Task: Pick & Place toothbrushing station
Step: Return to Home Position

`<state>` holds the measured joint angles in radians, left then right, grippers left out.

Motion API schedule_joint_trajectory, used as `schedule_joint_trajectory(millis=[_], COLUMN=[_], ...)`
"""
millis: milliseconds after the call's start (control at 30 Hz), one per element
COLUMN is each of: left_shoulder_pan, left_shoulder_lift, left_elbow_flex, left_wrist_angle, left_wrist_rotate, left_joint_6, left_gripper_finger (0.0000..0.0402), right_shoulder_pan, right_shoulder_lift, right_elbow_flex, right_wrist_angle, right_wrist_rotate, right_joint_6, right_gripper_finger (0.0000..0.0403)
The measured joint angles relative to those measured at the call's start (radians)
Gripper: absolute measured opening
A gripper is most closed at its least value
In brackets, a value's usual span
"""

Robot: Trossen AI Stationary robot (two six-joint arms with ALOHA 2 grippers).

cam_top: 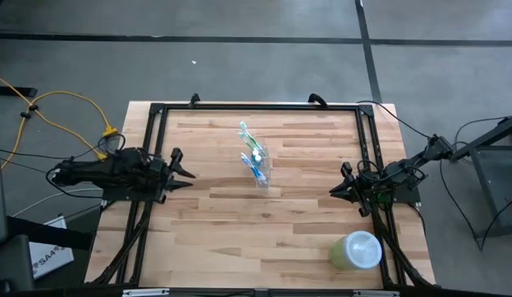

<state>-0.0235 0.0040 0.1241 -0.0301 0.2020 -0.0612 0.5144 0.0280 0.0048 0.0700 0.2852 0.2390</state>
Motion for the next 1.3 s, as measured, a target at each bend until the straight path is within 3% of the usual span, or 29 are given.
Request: schedule_joint_trajectory(millis=[267, 733, 933, 1300], left_shoulder_pan=[0.0, -0.099, -0.126, -0.129], left_shoulder_lift=[0.001, 0.0, 0.0, 0.0], left_elbow_flex=[-0.11, -0.115, -0.104, -0.092], left_wrist_angle=[0.19, 0.06, 0.033, -0.006], left_wrist_rotate=[-0.054, -0.277, -0.282, -0.277], left_joint_6=[-0.049, -0.066, 0.001, -0.02], left_gripper_finger=[0.011, 0.011, 0.011, 0.011], right_shoulder_pan=[0.0, 0.0, 0.0, 0.0], right_shoulder_lift=[0.0, 0.0, 0.0, 0.0], right_elbow_flex=[0.0, 0.0, 0.0, 0.0], right_wrist_angle=[0.0, 0.0, 0.0, 0.0], right_wrist_rotate=[0.0, 0.0, 0.0, 0.0], right_joint_6=[0.0, 0.0, 0.0, 0.0], right_gripper_finger=[0.0036, 0.0036, 0.0036, 0.0036])
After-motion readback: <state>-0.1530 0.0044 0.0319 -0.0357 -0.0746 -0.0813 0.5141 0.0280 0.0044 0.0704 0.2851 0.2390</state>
